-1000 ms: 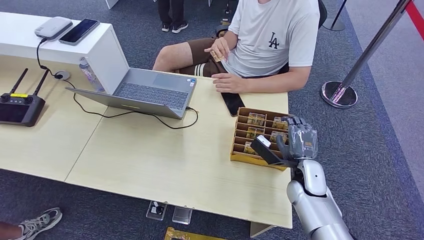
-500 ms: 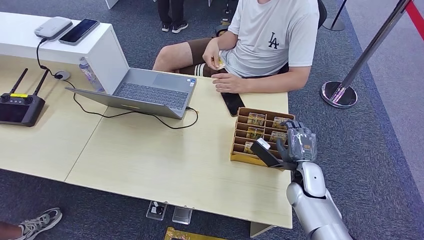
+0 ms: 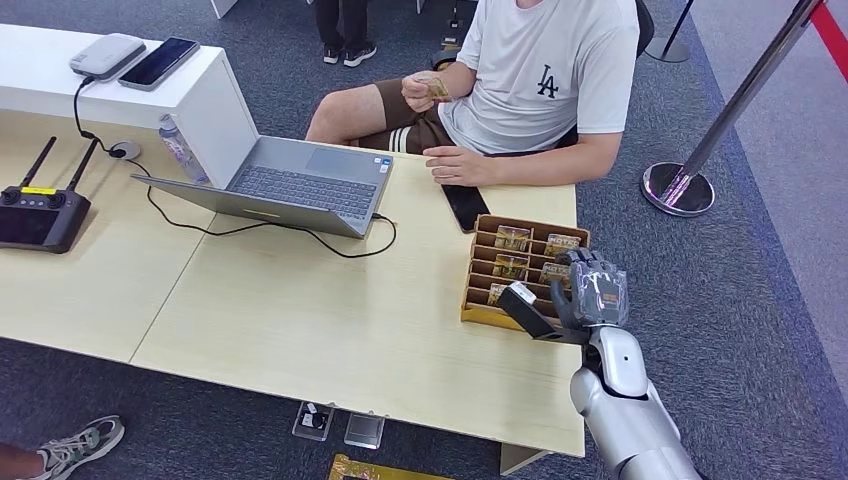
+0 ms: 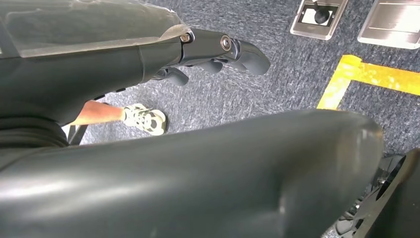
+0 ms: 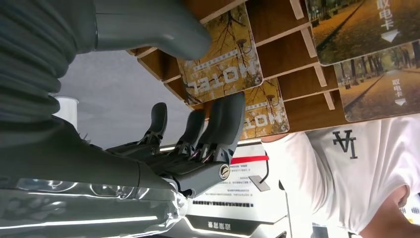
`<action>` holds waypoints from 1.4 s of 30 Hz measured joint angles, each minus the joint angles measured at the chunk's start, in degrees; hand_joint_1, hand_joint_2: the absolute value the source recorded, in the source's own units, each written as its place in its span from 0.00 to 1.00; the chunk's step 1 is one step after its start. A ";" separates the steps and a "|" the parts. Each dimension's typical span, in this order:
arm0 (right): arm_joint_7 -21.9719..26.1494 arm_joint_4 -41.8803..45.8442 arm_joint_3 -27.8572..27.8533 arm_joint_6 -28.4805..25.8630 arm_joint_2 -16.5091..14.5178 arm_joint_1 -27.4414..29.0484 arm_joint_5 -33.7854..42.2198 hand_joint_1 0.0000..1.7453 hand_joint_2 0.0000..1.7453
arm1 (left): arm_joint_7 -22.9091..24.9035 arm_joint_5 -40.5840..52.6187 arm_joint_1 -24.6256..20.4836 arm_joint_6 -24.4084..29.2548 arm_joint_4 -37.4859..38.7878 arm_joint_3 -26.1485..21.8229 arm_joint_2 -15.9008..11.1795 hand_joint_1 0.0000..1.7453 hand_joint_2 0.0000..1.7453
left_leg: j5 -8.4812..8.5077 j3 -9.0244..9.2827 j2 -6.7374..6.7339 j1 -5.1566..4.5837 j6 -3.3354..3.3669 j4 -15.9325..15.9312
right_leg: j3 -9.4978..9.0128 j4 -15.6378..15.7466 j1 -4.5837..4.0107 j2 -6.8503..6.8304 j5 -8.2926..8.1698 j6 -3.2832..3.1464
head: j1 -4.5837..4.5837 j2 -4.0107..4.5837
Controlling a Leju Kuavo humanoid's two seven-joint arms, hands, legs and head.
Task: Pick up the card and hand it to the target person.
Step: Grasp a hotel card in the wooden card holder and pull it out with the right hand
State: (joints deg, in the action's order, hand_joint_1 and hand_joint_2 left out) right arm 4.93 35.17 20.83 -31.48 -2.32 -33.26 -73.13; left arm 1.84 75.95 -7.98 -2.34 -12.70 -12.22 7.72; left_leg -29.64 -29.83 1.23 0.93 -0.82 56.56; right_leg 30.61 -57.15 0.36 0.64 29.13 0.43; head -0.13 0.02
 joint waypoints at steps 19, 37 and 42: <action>-2.78 -2.07 0.07 -0.99 -0.30 -0.54 -3.17 0.89 1.00 | -0.48 0.18 0.01 0.94 0.00 0.01 0.00 0.00 0.00 | 0.00 0.03 0.00 0.00 0.00 0.02 | -0.02 0.00 0.00 0.00 -0.01 0.01 | -0.01 0.00; -1.53 -2.25 -1.41 -2.84 -0.29 -0.22 -2.77 1.00 1.00 | 1.92 2.55 -0.10 9.63 0.00 0.69 0.00 0.00 1.00 | 0.00 0.04 -0.01 0.00 0.00 0.04 | -0.02 0.00 0.00 0.01 -0.02 0.00 | -0.02 0.00; 4.29 -1.14 -2.82 -2.37 -0.48 0.65 3.38 1.00 1.00 | 2.13 2.56 -0.13 10.05 0.00 0.66 0.00 0.00 1.00 | 0.00 0.01 0.00 0.00 0.00 0.04 | -0.01 0.00 0.00 0.01 -0.02 0.00 | -0.02 0.00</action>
State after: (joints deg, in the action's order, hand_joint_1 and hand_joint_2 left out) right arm 9.22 34.04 18.02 -33.85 -2.80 -32.61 -69.75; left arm 3.96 78.51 -8.11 7.70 -12.70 -11.56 7.72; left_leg -29.64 -29.82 1.23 0.93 -0.82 56.60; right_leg 30.59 -57.15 0.36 0.65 29.12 0.44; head -0.15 0.02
